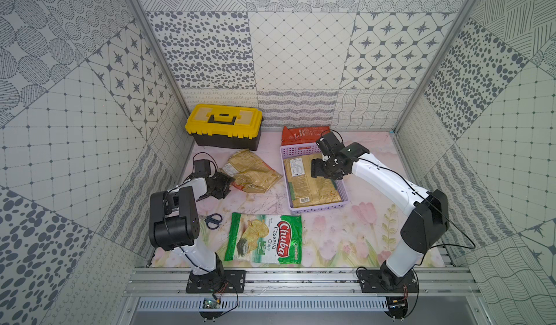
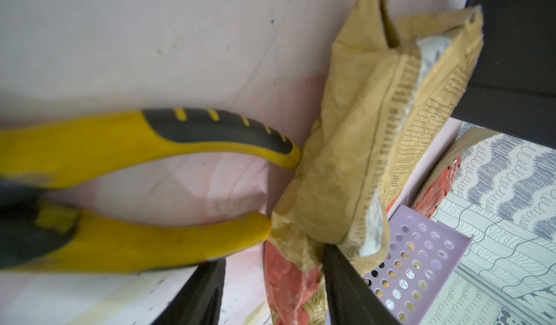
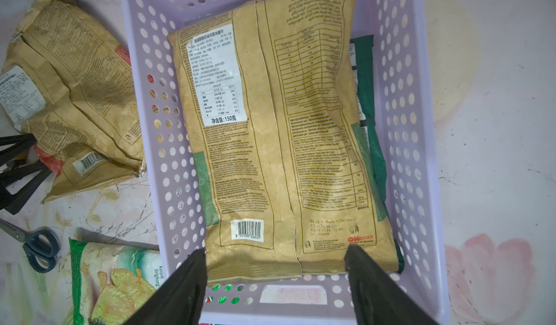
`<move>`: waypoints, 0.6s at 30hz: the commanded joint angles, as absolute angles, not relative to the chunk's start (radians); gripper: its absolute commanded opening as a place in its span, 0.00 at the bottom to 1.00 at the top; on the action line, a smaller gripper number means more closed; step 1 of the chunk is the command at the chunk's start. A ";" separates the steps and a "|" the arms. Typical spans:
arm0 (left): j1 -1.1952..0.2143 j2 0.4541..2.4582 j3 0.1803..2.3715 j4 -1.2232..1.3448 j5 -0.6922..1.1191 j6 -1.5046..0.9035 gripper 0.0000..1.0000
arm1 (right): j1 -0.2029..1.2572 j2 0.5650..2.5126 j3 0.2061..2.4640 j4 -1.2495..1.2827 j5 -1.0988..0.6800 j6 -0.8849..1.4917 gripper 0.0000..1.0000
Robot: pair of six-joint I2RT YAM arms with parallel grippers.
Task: Put the potato chips into the basket
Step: Pick up the potato chip from the center of the board.
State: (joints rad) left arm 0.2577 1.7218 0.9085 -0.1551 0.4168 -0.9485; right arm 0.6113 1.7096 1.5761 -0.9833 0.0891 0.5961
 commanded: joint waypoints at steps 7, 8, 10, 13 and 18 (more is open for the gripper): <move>0.267 1.725 0.954 -0.059 0.567 -0.968 0.05 | 0.617 1.673 1.565 -0.962 0.089 0.608 0.77; 0.266 1.706 0.960 -0.069 0.571 -0.963 0.05 | 0.616 1.670 1.565 -0.962 0.092 0.608 0.77; 0.260 1.662 0.977 -0.083 0.589 -0.946 0.00 | 0.616 1.668 1.563 -0.962 0.096 0.606 0.77; 0.242 1.556 0.996 -0.121 0.601 -0.887 0.00 | 0.615 1.661 1.562 -0.962 0.092 0.603 0.77; 0.167 1.308 1.028 -0.186 0.519 -0.735 0.00 | 0.613 1.643 1.570 -0.962 0.112 0.601 0.76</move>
State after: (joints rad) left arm 0.2203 1.4673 0.9905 -0.1577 0.5182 -0.9020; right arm 0.6113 1.6890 1.5703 -0.9833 0.0914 0.5983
